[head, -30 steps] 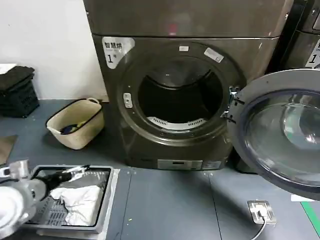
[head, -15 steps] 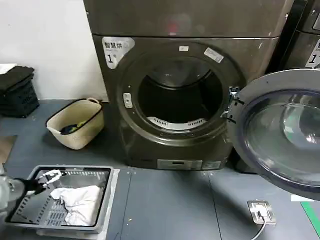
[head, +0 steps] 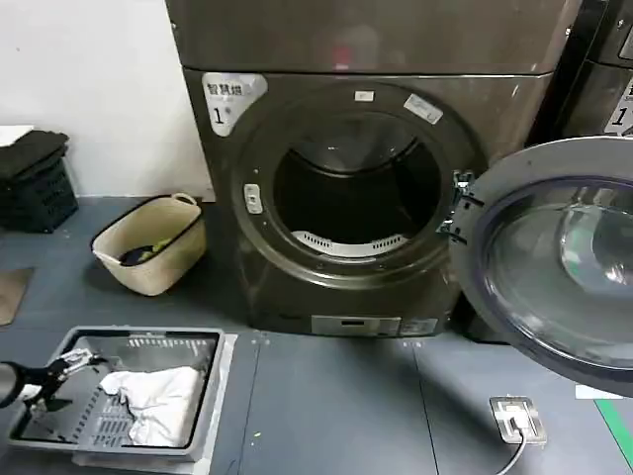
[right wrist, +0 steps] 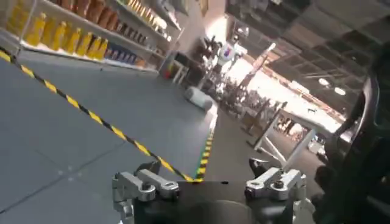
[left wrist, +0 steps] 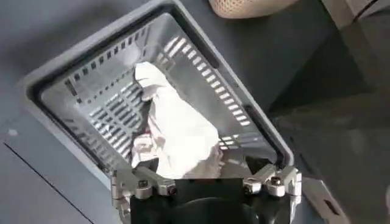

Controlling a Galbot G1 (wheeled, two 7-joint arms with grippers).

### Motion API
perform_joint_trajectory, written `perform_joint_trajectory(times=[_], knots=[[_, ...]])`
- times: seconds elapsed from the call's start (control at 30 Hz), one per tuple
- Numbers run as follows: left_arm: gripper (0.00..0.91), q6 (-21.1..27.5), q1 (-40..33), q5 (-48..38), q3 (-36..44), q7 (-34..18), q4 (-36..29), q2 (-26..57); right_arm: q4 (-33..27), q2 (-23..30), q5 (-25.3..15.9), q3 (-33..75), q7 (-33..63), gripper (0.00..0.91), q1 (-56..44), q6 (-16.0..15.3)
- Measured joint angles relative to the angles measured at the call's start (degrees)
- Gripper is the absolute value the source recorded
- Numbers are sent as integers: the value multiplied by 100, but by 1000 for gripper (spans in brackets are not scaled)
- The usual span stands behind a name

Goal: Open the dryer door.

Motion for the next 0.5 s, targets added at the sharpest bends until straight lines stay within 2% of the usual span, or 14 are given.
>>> perform_joint_trajectory(times=[0.17, 0.37, 0.5], knots=[[907, 0, -38, -24, 102, -266, 40, 29, -55, 10, 24, -15, 1, 907, 0, 203], [907, 0, -46, -27, 72, -355, -8, 29, -136, 7, 44, -18, -24, 907, -3, 437], [907, 1, -70, -42, 57, -373, -12, 31, -112, 20, 34, -24, -24, 907, 7, 386]])
